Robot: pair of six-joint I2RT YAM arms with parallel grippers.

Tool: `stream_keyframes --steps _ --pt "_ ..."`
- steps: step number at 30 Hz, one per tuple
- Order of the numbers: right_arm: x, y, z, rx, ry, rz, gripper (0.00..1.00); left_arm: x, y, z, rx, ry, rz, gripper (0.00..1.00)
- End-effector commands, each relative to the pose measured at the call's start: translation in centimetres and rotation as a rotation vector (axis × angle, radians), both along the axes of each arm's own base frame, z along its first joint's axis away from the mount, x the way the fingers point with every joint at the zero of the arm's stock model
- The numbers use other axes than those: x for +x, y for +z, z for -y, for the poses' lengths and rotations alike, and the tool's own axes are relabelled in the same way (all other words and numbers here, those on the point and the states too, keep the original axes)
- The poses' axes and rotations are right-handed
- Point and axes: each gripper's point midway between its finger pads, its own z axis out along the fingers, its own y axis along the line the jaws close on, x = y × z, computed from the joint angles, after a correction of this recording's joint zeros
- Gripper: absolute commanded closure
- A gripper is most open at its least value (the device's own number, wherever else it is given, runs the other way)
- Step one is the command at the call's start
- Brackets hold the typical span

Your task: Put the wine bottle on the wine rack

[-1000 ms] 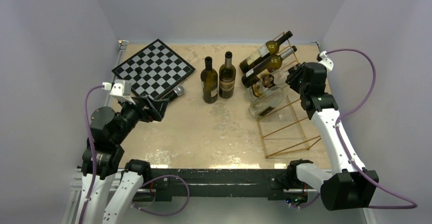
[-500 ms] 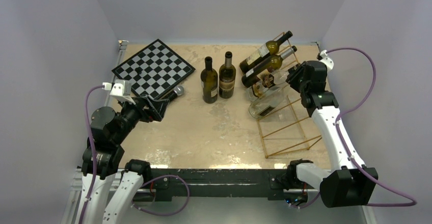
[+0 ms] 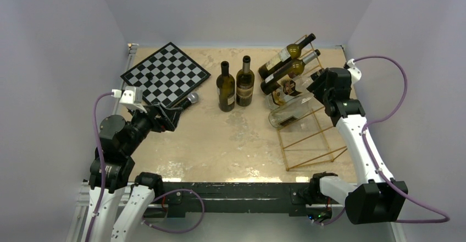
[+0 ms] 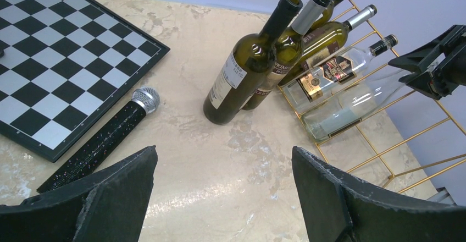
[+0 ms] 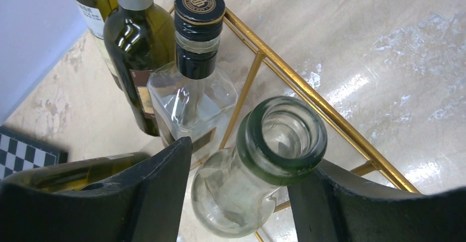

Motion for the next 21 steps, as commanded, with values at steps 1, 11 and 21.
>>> stream_keyframes --steps 1,11,21 --pt "-0.5 1.2 0.6 -0.018 -0.034 0.023 0.33 0.3 0.5 0.1 0.003 -0.006 0.028 0.04" --pt "-2.1 2.6 1.6 -0.123 -0.016 -0.046 0.18 0.1 0.7 0.2 -0.019 -0.004 0.037 0.04" --pt "-2.1 9.0 -6.6 -0.04 0.482 0.188 0.18 0.3 0.4 0.4 -0.019 -0.015 0.025 0.04"
